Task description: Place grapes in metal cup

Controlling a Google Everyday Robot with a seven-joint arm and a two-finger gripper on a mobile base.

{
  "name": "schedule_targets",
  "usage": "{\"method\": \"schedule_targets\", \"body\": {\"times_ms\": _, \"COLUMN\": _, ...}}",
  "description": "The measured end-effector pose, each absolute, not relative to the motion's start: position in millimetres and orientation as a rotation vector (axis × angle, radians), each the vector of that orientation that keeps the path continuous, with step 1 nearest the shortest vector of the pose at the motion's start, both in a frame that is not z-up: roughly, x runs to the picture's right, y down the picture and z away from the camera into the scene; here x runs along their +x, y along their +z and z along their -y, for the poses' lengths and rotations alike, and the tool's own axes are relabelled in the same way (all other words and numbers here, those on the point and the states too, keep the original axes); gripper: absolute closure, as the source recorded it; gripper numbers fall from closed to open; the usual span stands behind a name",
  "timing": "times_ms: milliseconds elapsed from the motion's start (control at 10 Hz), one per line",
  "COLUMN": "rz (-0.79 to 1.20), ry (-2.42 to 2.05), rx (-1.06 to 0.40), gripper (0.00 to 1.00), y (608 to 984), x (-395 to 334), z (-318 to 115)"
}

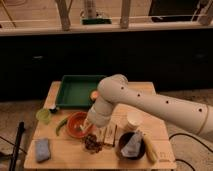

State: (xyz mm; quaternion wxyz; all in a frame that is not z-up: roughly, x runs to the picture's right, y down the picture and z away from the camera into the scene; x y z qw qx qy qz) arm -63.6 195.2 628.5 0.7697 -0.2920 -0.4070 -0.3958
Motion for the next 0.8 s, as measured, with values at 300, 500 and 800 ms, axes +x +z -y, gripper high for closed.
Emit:
{"method": "schedule_targets", "body": {"times_ms": 300, "rz": 0.885, "ry": -0.853, "rx": -0.64, "gripper": 0.2, "y": 631.2, "x": -64.3, "z": -192.0}}
{"method": "schedule_targets", "body": {"times_ms": 500, "rz": 0.89, "ry": -0.846, "rx": -0.645, "gripper": 0.2, "y": 634.5, "x": -67.0, "z": -188.2}}
{"method": "schedule_targets", "body": {"times_ms": 800, "rz": 0.886, "ry": -0.829, "rx": -0.655, "gripper": 0.2, "y": 637.9, "x": -63.7, "z": -185.8}}
